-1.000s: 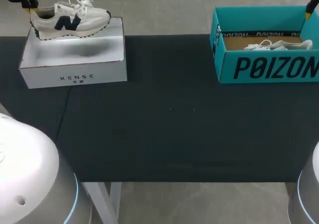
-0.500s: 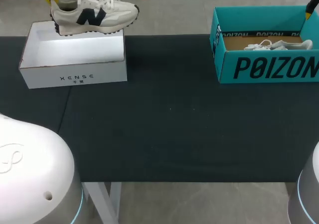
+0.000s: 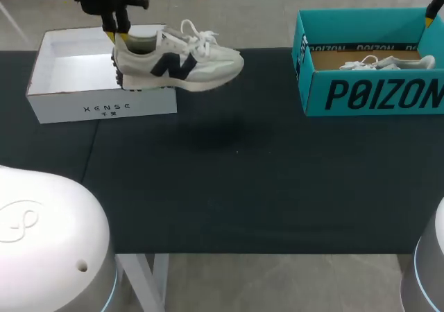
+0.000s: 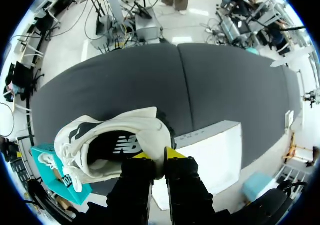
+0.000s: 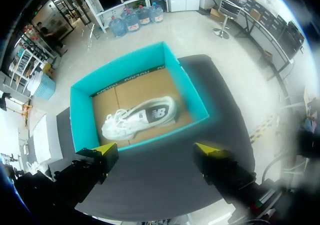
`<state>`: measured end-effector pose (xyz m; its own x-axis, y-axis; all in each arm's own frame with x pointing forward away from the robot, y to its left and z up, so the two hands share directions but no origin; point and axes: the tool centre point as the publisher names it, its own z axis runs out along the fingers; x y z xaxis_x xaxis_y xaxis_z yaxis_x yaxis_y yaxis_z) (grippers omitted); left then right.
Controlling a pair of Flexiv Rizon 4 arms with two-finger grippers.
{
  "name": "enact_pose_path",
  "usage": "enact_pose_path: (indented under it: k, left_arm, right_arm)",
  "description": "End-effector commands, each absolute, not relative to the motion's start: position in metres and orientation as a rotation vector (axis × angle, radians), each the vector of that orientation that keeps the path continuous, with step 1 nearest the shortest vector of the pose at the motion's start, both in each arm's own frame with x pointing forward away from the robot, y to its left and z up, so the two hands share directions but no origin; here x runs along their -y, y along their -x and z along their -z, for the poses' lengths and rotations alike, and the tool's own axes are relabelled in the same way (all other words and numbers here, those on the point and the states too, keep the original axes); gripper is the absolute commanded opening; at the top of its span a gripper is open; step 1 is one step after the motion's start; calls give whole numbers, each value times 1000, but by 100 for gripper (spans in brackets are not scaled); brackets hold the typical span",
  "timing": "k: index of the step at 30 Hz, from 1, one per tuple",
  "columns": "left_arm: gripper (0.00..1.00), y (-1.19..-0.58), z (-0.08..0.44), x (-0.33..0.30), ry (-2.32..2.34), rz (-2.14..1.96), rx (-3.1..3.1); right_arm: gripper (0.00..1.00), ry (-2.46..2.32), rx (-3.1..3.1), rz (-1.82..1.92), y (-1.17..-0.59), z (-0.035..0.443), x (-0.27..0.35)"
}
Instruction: Take the shoe out of the shoebox, open the shoe tongue, remove and reinsert the insole, then place the shoe into the shoebox
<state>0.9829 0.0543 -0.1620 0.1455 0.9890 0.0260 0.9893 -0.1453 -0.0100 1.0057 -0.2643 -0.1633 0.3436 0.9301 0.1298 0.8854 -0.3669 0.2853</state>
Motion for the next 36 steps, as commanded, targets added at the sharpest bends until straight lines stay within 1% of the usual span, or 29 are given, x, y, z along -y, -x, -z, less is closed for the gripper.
enact_pose_path:
  k: [1, 14, 20, 27, 36]
  left_arm:
    - [0, -920, 172, -31, 2536, 474, 2154]
    - [0, -861, 207, 41, 2686, 468, 2113]
    - [0, -847, 227, 63, 2714, 476, 2085]
    - [0, -831, 263, 86, 2711, 462, 2079]
    - [0, -823, 292, 103, 2668, 417, 2080]
  right_arm:
    - [100, -2435, -1660, -406, -1005, 163, 264]
    - [100, -2435, -1660, -406, -1005, 163, 264]
    - [100, -2435, -1660, -406, -1005, 163, 264]
    - [100, -2435, -1660, -406, -1005, 163, 264]
    - [100, -2435, -1660, -406, -1005, 163, 264]
